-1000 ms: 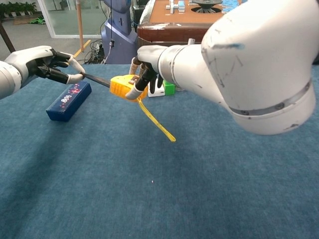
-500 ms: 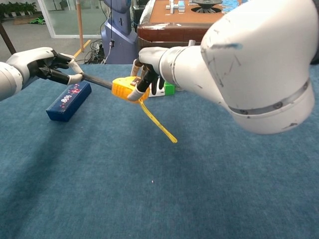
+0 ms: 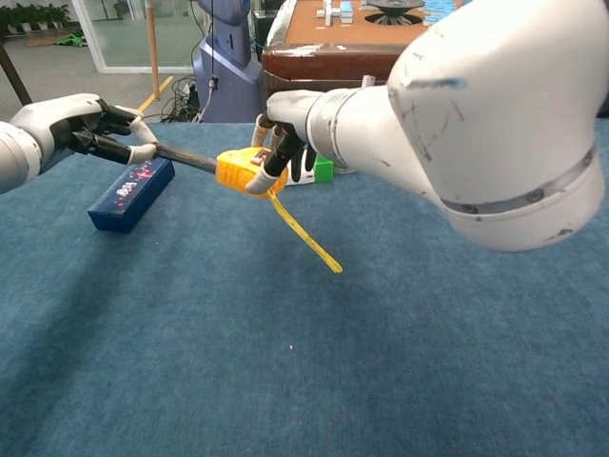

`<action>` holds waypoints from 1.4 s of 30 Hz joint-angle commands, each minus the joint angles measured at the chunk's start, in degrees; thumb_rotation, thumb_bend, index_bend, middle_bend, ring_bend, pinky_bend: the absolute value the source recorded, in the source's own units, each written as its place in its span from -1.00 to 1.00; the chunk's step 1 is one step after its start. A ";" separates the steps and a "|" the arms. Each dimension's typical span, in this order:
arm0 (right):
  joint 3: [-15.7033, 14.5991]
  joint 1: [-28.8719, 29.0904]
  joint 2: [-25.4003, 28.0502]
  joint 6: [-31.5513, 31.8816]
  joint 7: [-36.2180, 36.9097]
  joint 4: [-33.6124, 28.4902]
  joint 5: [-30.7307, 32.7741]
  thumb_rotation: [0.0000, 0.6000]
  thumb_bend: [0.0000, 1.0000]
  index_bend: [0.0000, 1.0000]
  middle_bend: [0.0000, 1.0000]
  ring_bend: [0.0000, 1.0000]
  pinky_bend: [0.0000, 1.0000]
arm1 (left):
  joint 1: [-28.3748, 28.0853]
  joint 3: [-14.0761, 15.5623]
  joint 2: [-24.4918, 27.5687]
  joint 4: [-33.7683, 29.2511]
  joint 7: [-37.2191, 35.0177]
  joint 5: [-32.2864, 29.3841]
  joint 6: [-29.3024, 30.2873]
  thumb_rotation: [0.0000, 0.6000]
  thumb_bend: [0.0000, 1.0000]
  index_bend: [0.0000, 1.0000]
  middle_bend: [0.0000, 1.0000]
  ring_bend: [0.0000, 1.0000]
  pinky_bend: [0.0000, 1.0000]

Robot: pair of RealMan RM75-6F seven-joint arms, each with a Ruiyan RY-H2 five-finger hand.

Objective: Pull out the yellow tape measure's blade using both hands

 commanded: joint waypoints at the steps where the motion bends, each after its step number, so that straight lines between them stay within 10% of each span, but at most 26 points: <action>1: -0.18 -0.13 0.28 -0.09 -0.04 -0.20 -0.05 1.00 0.62 0.16 0.20 0.00 -0.38 | 0.18 0.01 0.02 0.08 -0.23 0.26 0.24 1.00 0.00 0.07 -1.00 -1.00 -1.00; 18: -5.60 -4.26 7.92 -2.63 0.78 -7.71 -3.95 1.00 0.62 0.18 0.22 0.01 -0.38 | 4.20 2.25 1.94 -1.35 -2.80 5.44 3.57 1.00 0.00 0.00 -1.00 -1.00 -1.00; 42: -19.36 -19.41 23.27 -2.20 13.72 -22.38 -26.12 1.00 0.61 0.20 0.23 0.03 -0.38 | 11.22 7.04 3.99 -9.32 -4.30 15.03 10.81 1.00 0.00 -0.02 -1.00 -1.00 -1.00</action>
